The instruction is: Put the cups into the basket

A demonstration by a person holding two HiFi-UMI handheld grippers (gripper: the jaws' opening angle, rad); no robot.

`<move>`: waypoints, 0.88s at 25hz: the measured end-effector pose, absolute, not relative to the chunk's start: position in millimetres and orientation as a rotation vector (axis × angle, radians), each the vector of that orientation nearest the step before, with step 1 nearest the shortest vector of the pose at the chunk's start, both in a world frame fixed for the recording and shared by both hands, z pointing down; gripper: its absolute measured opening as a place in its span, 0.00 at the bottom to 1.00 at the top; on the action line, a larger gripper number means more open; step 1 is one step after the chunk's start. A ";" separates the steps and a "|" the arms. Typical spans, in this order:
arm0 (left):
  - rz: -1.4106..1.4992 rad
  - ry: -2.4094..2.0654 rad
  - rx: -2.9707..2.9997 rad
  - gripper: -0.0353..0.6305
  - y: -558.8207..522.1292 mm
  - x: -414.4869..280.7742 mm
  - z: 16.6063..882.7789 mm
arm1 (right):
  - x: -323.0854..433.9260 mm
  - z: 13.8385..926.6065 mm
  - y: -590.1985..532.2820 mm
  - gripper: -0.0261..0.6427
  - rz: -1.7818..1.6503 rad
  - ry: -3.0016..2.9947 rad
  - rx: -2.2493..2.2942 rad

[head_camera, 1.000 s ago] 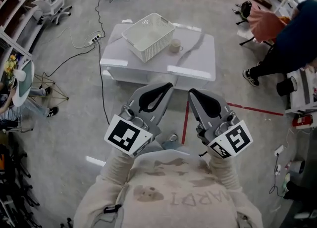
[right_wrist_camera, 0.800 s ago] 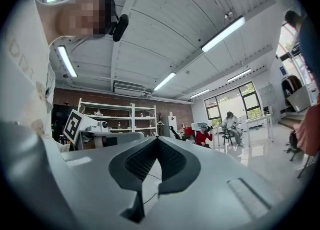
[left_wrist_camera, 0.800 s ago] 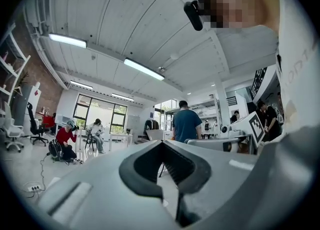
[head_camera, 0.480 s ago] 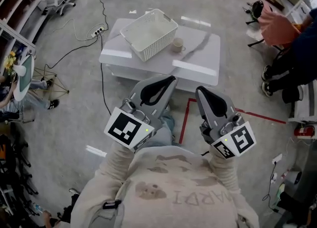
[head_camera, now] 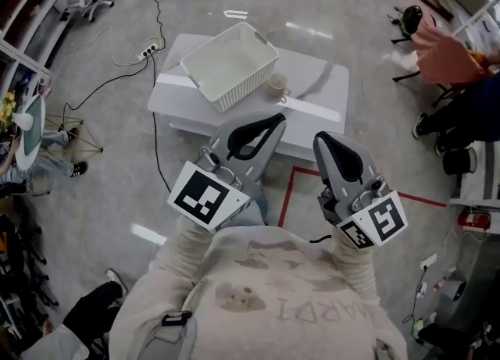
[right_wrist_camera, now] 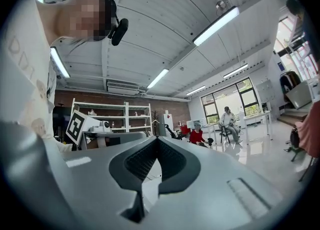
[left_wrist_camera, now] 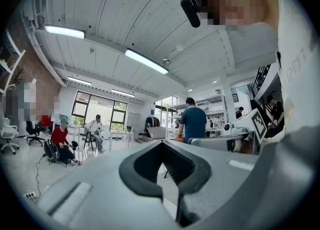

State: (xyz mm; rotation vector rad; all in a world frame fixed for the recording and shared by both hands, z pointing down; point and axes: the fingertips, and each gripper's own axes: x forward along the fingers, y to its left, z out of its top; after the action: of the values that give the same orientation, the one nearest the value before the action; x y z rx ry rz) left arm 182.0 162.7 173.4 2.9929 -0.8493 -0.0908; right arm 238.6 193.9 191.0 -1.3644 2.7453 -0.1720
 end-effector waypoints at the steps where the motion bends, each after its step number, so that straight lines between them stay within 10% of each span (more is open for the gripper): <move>1: -0.092 -0.845 2.995 0.05 152.0 183.0 172.9 | 239.6 190.6 181.6 0.08 -0.175 2.745 -1.364; 22: -0.104 -1.074 2.897 0.05 0.1 171.1 190.9 | 237.2 227.5 -8.6 0.08 -0.282 2.889 -1.217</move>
State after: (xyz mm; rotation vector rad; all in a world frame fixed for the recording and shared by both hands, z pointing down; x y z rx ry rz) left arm 171.1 0.1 190.9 2.8974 -1.0742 -0.1039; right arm 237.2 -8.6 227.5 -1.2170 2.8886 -0.2823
